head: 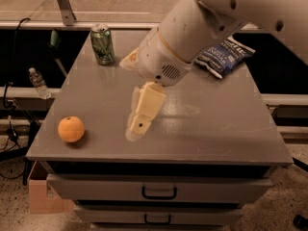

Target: Move orange near green can

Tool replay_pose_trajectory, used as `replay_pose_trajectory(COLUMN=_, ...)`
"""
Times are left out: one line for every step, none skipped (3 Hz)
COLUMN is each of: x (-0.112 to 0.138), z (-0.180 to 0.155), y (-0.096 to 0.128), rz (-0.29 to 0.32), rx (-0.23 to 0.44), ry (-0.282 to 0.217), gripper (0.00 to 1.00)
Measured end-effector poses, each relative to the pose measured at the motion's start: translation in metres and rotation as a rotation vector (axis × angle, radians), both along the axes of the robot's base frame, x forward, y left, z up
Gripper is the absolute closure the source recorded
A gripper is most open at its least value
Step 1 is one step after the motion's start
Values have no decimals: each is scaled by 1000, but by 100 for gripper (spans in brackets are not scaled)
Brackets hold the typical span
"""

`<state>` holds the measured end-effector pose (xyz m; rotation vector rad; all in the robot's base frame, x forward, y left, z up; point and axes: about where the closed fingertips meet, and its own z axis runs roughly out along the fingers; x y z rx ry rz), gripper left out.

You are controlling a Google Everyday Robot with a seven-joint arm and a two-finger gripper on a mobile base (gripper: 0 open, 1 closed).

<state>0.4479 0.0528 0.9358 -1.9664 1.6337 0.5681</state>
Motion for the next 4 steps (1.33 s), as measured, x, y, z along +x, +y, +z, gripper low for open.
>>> replay_pose_trajectory(x=5, z=-23, y=41, rz=48, rx=94, ry=-7, gripper=0)
replay_pose_trajectory(x=10, z=-41, y=78, rz=96, rx=173, ry=5, gripper=0)
replay_pose_trajectory(x=10, z=-54, y=111, rz=144, rx=238, ry=29, gripper=0)
replay_pose_trajectory(x=7, z=-71, y=133, rz=169, rx=277, ry=66, gripper=0)
